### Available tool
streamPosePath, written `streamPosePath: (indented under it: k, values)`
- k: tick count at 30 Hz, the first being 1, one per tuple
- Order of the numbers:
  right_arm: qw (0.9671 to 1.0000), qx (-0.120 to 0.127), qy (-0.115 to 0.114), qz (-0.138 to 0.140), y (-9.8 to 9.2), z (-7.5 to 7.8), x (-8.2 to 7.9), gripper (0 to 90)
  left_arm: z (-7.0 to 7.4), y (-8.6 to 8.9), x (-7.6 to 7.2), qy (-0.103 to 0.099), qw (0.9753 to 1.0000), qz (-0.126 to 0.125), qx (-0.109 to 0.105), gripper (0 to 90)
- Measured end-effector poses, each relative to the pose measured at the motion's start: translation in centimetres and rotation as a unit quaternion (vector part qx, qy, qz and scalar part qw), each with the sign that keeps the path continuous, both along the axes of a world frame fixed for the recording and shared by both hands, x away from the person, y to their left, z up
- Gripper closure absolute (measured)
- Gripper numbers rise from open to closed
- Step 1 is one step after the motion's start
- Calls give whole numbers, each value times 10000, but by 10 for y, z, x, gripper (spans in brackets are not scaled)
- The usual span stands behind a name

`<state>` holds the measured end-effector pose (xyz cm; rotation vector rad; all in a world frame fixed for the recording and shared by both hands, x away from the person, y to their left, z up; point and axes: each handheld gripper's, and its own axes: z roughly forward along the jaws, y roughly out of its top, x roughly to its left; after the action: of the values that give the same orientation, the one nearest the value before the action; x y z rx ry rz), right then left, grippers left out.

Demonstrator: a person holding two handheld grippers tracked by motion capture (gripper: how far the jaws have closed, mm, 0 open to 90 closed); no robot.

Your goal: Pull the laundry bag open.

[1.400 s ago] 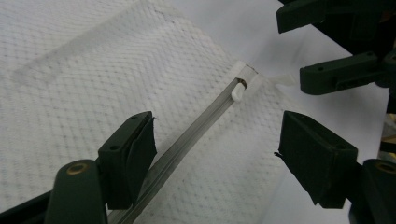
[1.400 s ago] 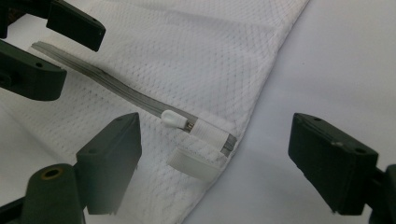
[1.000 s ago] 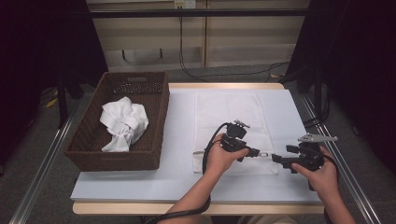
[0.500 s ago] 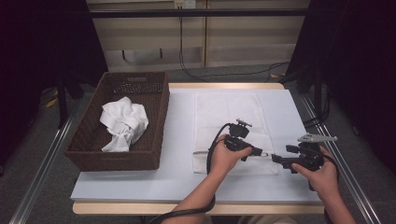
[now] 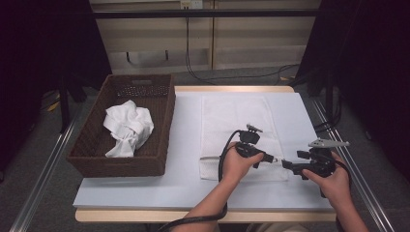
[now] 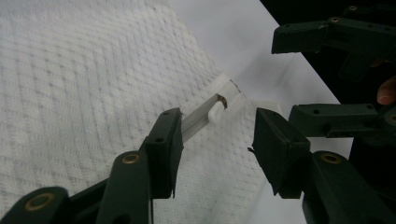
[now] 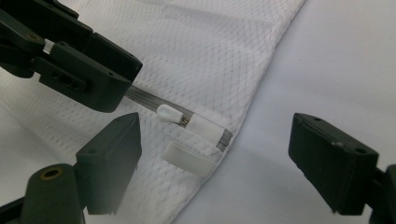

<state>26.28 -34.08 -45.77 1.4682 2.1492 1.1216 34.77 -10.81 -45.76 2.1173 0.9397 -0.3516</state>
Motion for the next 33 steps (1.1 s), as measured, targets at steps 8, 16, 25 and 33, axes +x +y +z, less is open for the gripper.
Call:
streamPosePath:
  k: [8,16,25,33]
  values:
    - [10000,-16,30,-10,0,-1,0,168,-10,-9,-1,204,9995,189,-143,585]
    - [10000,-5,34,-59,-3,-1,0,168,-17,-12,4,326,9987,280,-291,628]
    - [9999,-8,50,-98,-3,-1,0,168,-20,-20,4,434,9981,261,-346,690]
    - [9999,-39,47,-91,-4,-1,0,173,-20,-21,2,524,9974,281,-414,755]
